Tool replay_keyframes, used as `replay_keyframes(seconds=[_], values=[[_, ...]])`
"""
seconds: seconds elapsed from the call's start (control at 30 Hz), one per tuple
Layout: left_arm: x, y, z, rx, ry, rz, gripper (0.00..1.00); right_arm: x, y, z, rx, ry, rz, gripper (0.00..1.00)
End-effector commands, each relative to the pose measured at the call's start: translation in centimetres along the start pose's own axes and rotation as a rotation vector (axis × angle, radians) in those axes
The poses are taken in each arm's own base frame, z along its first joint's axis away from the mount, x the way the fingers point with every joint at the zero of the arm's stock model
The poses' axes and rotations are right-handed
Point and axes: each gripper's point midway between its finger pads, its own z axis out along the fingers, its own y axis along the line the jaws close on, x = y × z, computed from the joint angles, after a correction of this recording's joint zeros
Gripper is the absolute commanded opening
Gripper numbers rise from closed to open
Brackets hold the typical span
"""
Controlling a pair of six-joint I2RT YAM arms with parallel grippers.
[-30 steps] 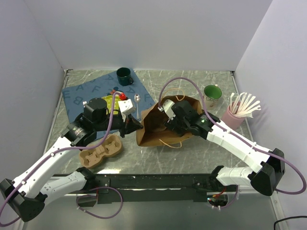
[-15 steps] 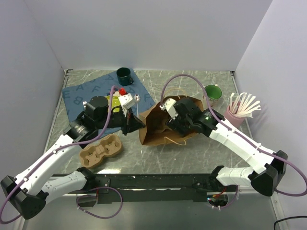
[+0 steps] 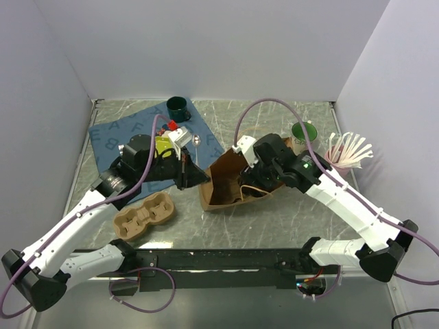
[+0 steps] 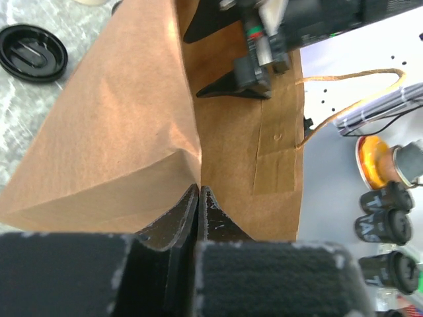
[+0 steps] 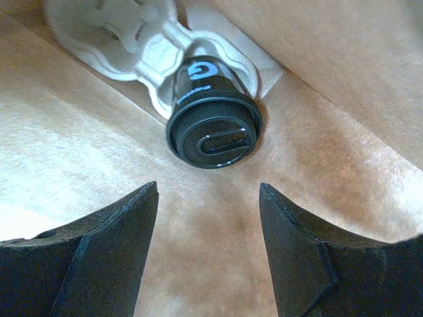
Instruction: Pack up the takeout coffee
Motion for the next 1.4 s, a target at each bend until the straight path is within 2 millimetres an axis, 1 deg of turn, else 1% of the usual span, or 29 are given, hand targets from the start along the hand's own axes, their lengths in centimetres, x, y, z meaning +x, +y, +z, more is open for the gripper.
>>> replay_keyframes(seconds=[0.0, 0.1, 0.17, 0.2, 0.23, 0.27, 0.3, 0.33, 0.37, 0.4, 0.43, 0.47, 0.5, 0.57, 0.63, 0.67, 0.77, 0.8, 0.87, 1.0, 1.1, 1.13, 1.17, 1.2, 1.23, 1.27, 1.3, 1.33, 1.37], values=[[-1.4, -0.3, 0.2, -0.016, -0.031, -0.066, 0.09, -2.5, -0.3, -2.9, -0.021, -0.090, 0.045, 0.70], [-1.2, 0.9, 0.2, -0.088, -0.032, -0.116, 0.18, -3.7, -0.4, -3.6, -0.025, -0.110, 0.079, 0.70], [-2.1, 2.0, 0.1, -0.163, -0.061, -0.132, 0.21, -4.4, -0.4, -3.7, -0.033, -0.120, 0.103, 0.70], [-3.2, 2.2, -0.1, -0.186, -0.087, -0.135, 0.23, -5.3, -0.5, -4.2, -0.034, -0.147, 0.126, 0.70], [-3.5, 3.2, 0.0, -0.240, -0.098, -0.166, 0.29, -5.7, -0.4, -4.4, -0.041, -0.155, 0.137, 0.70], [-4.0, 3.6, -0.1, -0.267, -0.106, -0.180, 0.32, -6.0, -0.3, -4.0, -0.049, -0.143, 0.148, 0.70], [-5.1, 3.6, -0.3, -0.281, -0.126, -0.181, 0.35, -6.9, -0.4, -4.6, -0.055, -0.163, 0.170, 0.70], [-5.0, 4.1, -0.1, -0.307, -0.114, -0.198, 0.40, -7.1, -0.2, -4.6, -0.066, -0.162, 0.182, 0.70], [-5.6, 4.8, -0.2, -0.348, -0.134, -0.197, 0.43, -7.5, 0.2, -4.3, -0.085, -0.158, 0.188, 0.70], [-6.5, 4.7, -0.4, -0.358, -0.154, -0.186, 0.48, -8.0, 0.2, -4.6, -0.091, -0.170, 0.211, 0.70], [-6.7, 5.1, -0.5, -0.379, -0.158, -0.172, 0.52, -8.4, 0.1, -4.6, -0.089, -0.175, 0.224, 0.69], [-7.1, 5.7, -0.8, -0.420, -0.174, -0.164, 0.53, -8.6, -0.1, -4.5, -0.080, -0.175, 0.237, 0.69], [-8.1, 5.8, -1.1, -0.440, -0.195, -0.151, 0.54, -9.1, -0.3, -4.7, -0.070, -0.189, 0.265, 0.69], [-8.3, 6.4, -1.2, -0.477, -0.192, -0.136, 0.57, -9.6, -0.8, -4.6, -0.046, -0.201, 0.273, 0.69], [-8.9, 6.9, -1.5, -0.509, -0.202, -0.120, 0.59, -10.1, -1.6, -4.9, -0.004, -0.211, 0.330, 0.69], [-9.0, 6.9, -1.6, -0.513, -0.209, -0.118, 0.59, -10.3, -1.8, -4.8, 0.009, -0.210, 0.352, 0.69], [-9.4, 6.7, -1.7, -0.513, -0.220, -0.116, 0.61, -11.2, -3.5, -5.2, 0.095, -0.244, 0.410, 0.68], [-9.8, 6.5, -1.7, -0.503, -0.227, -0.112, 0.62, -11.6, -4.6, -5.7, 0.148, -0.261, 0.433, 0.68], [-10.0, 6.2, -1.6, -0.492, -0.227, -0.102, 0.63, -12.1, -5.8, -6.0, 0.209, -0.270, 0.485, 0.68], [-11.0, 5.5, -1.6, -0.463, -0.236, -0.065, 0.63, -12.1, -8.1, -5.6, 0.346, -0.262, 0.517, 0.65], [-11.5, 5.1, -1.8, -0.453, -0.246, -0.046, 0.70, -12.6, -10.3, -6.1, 0.442, -0.279, 0.550, 0.65], [-11.7, 4.9, -2.0, -0.450, -0.249, -0.036, 0.76, -12.8, -10.7, -6.4, 0.451, -0.284, 0.559, 0.65], [-11.8, 4.8, -2.1, -0.449, -0.251, -0.034, 0.84, -14.2, -11.3, -7.5, 0.448, -0.322, 0.572, 0.65], [-12.1, 4.6, -2.3, -0.448, -0.259, -0.026, 0.92, -14.8, -11.6, -8.3, 0.448, -0.340, 0.585, 0.65], [-12.1, 4.5, -2.5, -0.451, -0.256, -0.024, 0.97, -14.7, -11.6, -9.0, 0.445, -0.321, 0.580, 0.65], [-12.4, 4.4, -2.9, -0.462, -0.265, -0.021, 0.97, -16.4, -12.1, -10.7, 0.436, -0.381, 0.610, 0.65], [-13.1, 3.9, -3.4, -0.465, -0.283, -0.014, 0.97, -16.7, -12.2, -11.4, 0.431, -0.392, 0.620, 0.66], [-13.5, 3.7, -3.7, -0.469, -0.290, -0.009, 0.97, -16.4, -12.1, -11.3, 0.432, -0.359, 0.619, 0.66], [-13.6, 3.7, -4.2, -0.481, -0.294, -0.007, 0.97, -16.8, -12.5, -12.8, 0.427, -0.405, 0.662, 0.66]])
